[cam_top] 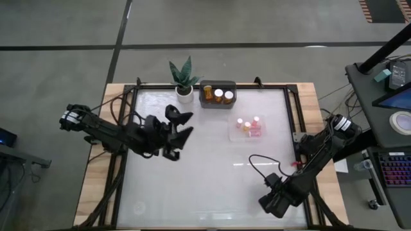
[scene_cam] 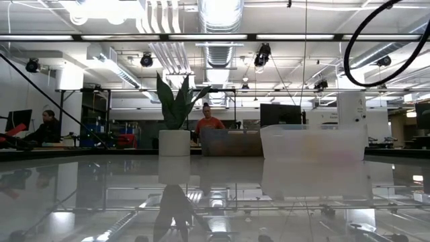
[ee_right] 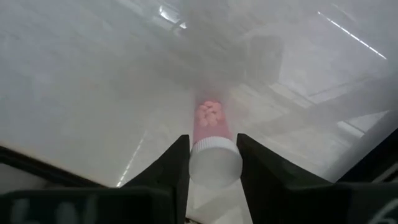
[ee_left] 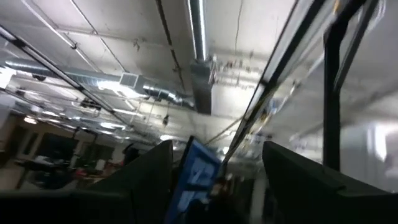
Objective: Pick and place medicine bottles into bin by pill shape (circle, oval)
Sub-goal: Put the small pink pill bottle into the white bin
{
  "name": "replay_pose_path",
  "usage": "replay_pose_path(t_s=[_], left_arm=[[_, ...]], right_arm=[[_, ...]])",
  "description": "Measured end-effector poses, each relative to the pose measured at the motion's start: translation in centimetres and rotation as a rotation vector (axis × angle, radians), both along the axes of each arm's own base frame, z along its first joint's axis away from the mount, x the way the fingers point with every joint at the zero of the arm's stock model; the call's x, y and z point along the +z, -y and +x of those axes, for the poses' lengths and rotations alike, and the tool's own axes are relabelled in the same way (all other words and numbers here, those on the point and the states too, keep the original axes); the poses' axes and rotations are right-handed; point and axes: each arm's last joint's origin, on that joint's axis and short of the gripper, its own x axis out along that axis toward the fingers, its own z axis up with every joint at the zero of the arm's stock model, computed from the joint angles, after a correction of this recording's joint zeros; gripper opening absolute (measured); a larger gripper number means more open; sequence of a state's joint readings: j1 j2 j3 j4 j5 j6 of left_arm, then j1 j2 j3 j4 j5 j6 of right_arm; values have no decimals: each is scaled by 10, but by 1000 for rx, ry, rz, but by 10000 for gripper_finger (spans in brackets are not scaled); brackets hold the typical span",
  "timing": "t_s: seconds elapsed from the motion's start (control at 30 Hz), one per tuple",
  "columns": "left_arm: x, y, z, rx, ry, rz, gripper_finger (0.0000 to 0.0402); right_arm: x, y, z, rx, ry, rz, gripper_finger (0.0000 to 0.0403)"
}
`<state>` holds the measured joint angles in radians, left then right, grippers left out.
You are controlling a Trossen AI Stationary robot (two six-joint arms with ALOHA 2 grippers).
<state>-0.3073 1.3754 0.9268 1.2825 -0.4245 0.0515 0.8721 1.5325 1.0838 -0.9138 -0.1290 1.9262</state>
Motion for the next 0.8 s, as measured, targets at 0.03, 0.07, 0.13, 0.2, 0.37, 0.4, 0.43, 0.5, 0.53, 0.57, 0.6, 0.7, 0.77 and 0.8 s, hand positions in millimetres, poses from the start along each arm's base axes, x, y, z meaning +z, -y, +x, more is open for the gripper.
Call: replay_pose_path(t_s=[0.03,0.07,0.13,0.2,0.37,0.4,0.43,0.5,0.53,0.57,0.6,0.7,0.77,0.8], left_arm=[[-2,1,2,26,-40,38,233],[-4,1,4,46,-76,70,233],[-10,3,9,71,-159,110,233],[-16,3,13,118,-249,153,233],[-30,-1,18,391,-513,269,233],[-32,-2,18,468,-566,267,233],[-34,-4,18,544,-621,269,233],[-38,-9,18,690,-736,282,233],[-40,-10,17,746,-786,292,233],[-42,-11,17,796,-833,302,233],[-43,-13,17,837,-870,310,233],[-47,-15,16,887,-958,354,233],[-50,-16,15,883,-996,371,233],[-52,-16,14,877,-1015,378,233]], right_arm=[[2,1,0,0,5,2,104],[5,2,0,-2,14,6,104],[12,3,-1,-3,36,9,104],[18,6,0,-3,42,7,104],[37,17,10,25,53,-5,106],[40,20,14,35,58,-5,107],[45,23,18,45,64,-8,107],[53,31,25,68,70,-26,107],[58,36,29,80,75,-31,108],[63,40,34,93,82,-35,108],[68,46,38,111,89,-44,108],[85,64,51,157,124,-93,109],[96,78,61,181,152,-119,109],[102,86,65,194,163,-132,109]])
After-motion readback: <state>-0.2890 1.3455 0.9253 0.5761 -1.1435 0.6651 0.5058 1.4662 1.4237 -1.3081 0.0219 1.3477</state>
